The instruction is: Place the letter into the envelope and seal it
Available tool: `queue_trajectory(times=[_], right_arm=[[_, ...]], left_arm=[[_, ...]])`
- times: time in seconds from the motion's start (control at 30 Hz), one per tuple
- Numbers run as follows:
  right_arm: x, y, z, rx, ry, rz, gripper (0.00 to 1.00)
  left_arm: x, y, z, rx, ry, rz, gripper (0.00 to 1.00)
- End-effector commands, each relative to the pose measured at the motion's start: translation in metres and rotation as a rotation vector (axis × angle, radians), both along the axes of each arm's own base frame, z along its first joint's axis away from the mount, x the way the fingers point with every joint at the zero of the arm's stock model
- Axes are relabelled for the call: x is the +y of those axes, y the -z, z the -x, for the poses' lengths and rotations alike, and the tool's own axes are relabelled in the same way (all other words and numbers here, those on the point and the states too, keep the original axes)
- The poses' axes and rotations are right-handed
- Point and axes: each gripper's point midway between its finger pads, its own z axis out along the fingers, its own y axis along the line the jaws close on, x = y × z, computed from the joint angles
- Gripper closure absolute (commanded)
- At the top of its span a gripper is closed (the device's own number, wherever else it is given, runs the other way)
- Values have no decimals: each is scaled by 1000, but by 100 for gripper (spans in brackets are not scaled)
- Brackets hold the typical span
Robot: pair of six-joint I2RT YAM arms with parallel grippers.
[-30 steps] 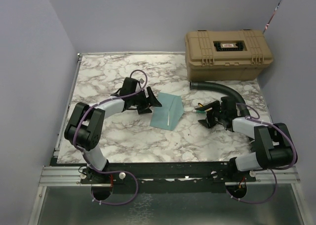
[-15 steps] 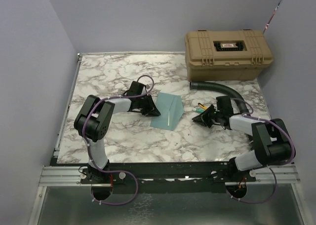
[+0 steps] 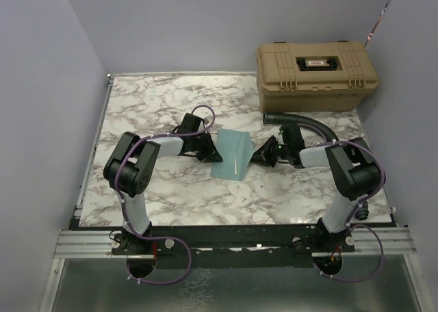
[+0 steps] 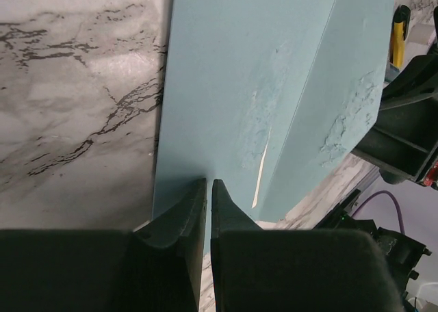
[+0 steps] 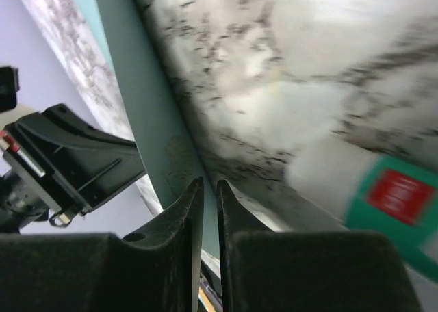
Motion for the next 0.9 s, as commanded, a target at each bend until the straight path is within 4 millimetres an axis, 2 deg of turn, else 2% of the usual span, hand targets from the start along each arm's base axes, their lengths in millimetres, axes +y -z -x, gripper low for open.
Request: queue_trajectory(times=[0.0,0.17,0.47,0.63,0.73,0.87], right_arm=[[34,-30,-9,-161,-155,-107,83],[46,-11,-11,-141,-234,-33,82],[42,14,-16,-118,-266,140,82],[41,20,-13,-97,-288,202,82],[40,29,-7,-61,-307,261,81],[35,40,0,-30,-339,388,81]], left_arm=[[22,41,25,104,-17,-151,91],[21,44,25,111,-11,-149,91],[19,42,23,107,-2,-141,92],[15,38,21,100,5,-127,92],[7,25,14,70,36,-85,92],[-8,-12,-9,-43,82,-20,91]])
